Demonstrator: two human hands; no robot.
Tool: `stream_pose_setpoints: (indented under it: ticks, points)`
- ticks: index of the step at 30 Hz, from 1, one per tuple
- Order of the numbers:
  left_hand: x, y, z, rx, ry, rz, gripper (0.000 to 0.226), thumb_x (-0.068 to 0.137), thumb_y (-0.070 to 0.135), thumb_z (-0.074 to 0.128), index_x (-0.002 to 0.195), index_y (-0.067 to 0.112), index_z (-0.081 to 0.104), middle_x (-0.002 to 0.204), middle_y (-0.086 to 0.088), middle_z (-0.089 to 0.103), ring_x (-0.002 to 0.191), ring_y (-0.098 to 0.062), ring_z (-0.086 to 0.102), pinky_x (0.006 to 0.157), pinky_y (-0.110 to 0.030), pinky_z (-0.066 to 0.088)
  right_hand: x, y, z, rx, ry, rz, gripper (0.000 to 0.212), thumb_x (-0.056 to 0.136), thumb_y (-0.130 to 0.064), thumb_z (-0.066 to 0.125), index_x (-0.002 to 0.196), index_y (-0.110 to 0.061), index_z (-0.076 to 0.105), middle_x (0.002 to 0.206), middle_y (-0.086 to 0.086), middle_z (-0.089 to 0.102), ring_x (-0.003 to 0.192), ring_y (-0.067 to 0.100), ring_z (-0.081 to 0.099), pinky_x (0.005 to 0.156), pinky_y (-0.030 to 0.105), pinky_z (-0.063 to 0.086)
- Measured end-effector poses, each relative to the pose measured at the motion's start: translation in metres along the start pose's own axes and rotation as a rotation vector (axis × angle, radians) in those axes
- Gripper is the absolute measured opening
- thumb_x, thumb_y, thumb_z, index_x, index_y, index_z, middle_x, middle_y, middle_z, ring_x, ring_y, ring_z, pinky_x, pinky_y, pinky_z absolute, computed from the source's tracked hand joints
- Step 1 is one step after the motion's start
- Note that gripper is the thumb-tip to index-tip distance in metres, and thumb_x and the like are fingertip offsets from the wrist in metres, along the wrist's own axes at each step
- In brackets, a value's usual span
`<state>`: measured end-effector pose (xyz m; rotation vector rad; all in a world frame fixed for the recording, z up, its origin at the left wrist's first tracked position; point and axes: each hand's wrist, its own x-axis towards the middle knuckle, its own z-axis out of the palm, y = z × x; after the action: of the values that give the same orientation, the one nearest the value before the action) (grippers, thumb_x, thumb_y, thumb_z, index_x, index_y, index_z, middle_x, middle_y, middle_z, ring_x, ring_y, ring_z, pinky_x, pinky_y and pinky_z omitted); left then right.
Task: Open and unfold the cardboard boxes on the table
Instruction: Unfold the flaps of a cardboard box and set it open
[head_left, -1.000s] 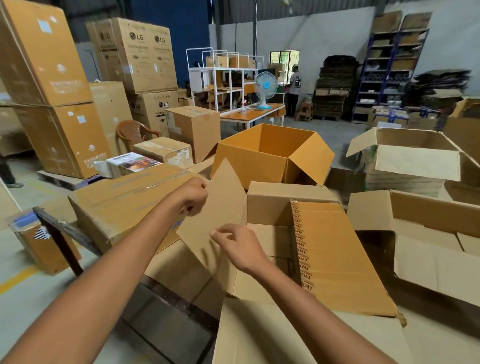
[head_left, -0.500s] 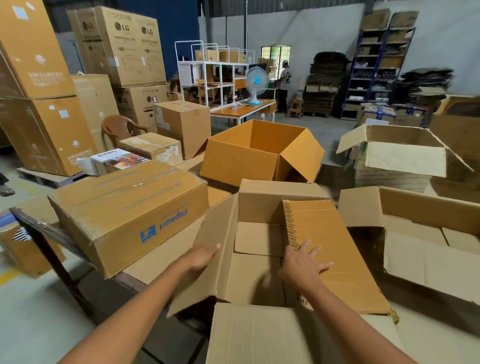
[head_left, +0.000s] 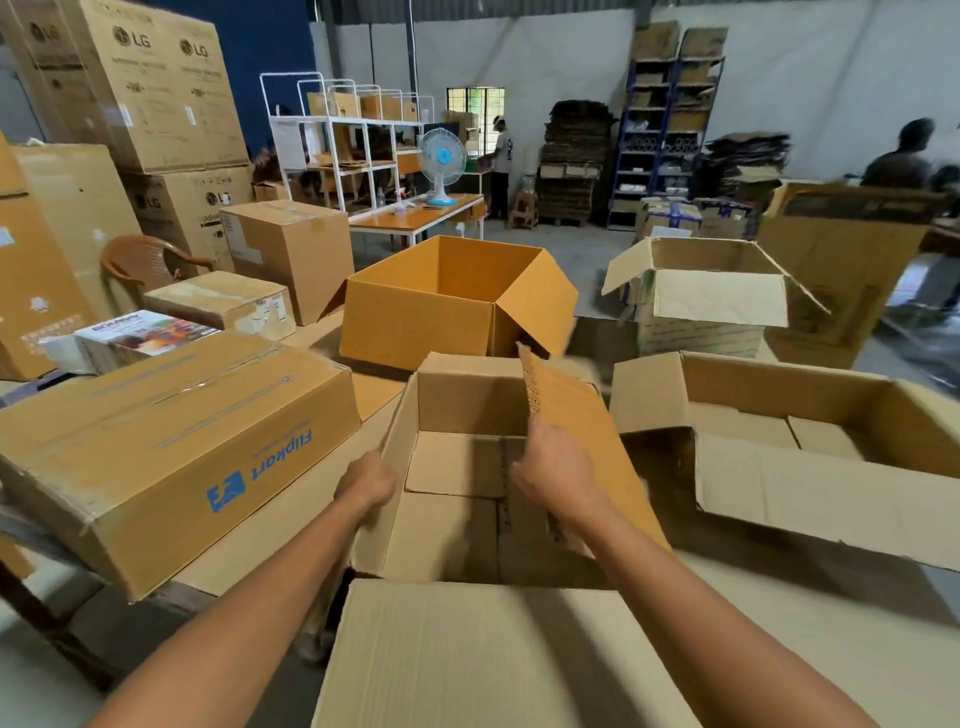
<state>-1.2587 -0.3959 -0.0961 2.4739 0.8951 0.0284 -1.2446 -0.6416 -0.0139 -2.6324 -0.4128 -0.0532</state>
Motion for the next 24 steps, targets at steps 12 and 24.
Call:
stream_pose_setpoints:
  ticks: [12,24]
  points:
    - [0.039,-0.036,-0.026,-0.003,-0.016,0.201,0.032,0.091,0.005,0.050,0.120,0.010,0.062,0.114,-0.019,0.067,0.104,-0.034,0.063,0.082,-0.036,0.050,0.026,0.121,-0.131,-0.438,0.003,0.200,0.030,0.096,-0.017,0.051,0.122,-0.003,0.054,0.115,0.014,0.064,0.093,0.030,0.061,0.073,0.036,0.046]
    - [0.066,-0.076,-0.046,-0.062,-0.088,0.201,0.032,0.083,-0.006,0.055,0.111,0.007,0.065,0.107,-0.017,0.068,0.096,-0.031,0.063,0.082,-0.039,0.051,-0.017,0.161,0.021,0.038,-0.270,0.527,0.131,0.063,-0.102,0.014,0.158,-0.011,0.016,0.163,0.025,0.016,0.144,0.048,0.027,0.116,0.058,0.027]
